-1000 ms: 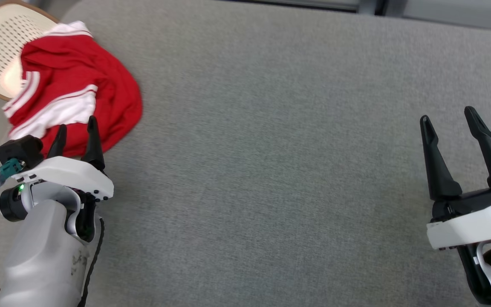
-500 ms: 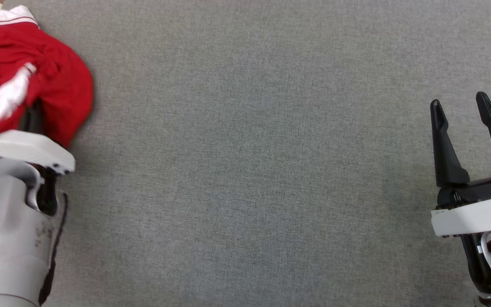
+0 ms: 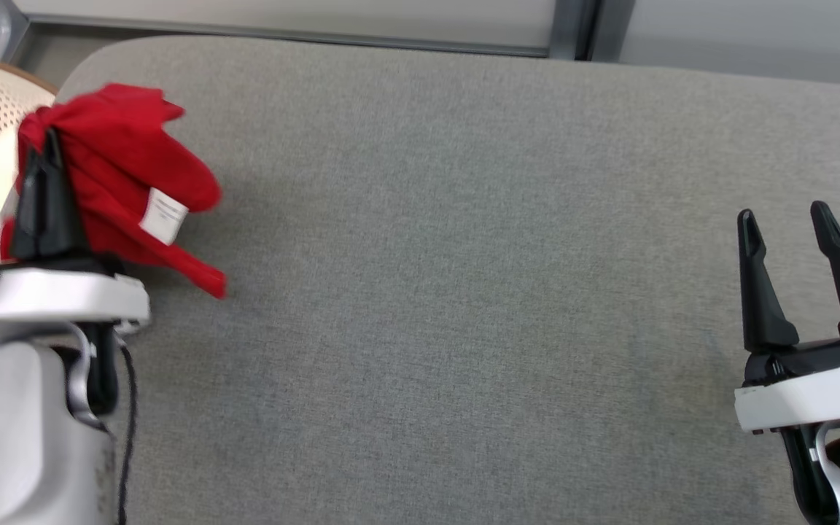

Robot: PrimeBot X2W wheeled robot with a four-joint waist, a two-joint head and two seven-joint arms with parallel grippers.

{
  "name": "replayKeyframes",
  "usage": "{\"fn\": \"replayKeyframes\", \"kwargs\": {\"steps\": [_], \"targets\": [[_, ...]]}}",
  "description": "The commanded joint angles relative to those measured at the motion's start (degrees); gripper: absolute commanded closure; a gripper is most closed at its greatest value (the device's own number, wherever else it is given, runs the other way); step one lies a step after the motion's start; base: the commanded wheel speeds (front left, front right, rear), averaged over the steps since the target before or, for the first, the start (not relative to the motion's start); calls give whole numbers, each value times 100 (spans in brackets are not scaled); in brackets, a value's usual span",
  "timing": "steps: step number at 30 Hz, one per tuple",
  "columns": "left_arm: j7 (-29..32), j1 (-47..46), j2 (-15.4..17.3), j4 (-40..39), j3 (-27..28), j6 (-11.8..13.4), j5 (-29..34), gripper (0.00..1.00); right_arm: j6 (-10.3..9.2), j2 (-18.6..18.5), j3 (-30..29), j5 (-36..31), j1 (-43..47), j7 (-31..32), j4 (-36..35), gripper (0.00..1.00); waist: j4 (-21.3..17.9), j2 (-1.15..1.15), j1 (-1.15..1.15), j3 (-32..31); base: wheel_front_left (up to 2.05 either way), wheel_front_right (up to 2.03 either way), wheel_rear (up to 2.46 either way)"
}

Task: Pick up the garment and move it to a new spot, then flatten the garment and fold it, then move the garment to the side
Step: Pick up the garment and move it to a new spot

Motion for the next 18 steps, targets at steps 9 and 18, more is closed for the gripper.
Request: {"fn": "replayKeyframes", "kwargs": {"steps": [9,18], "targets": [[206,1035,-495,-1325,-1099,-172,168,100,0,75,-107,24,286,-97,-66,0,-341,0,0,-328,0,0,0],[551,556,-592,-1382,-3193,-288,-184,100,0,183,-46,115,173,-237,-91,0,-1237,0,0,-45,0,0,0]]}}
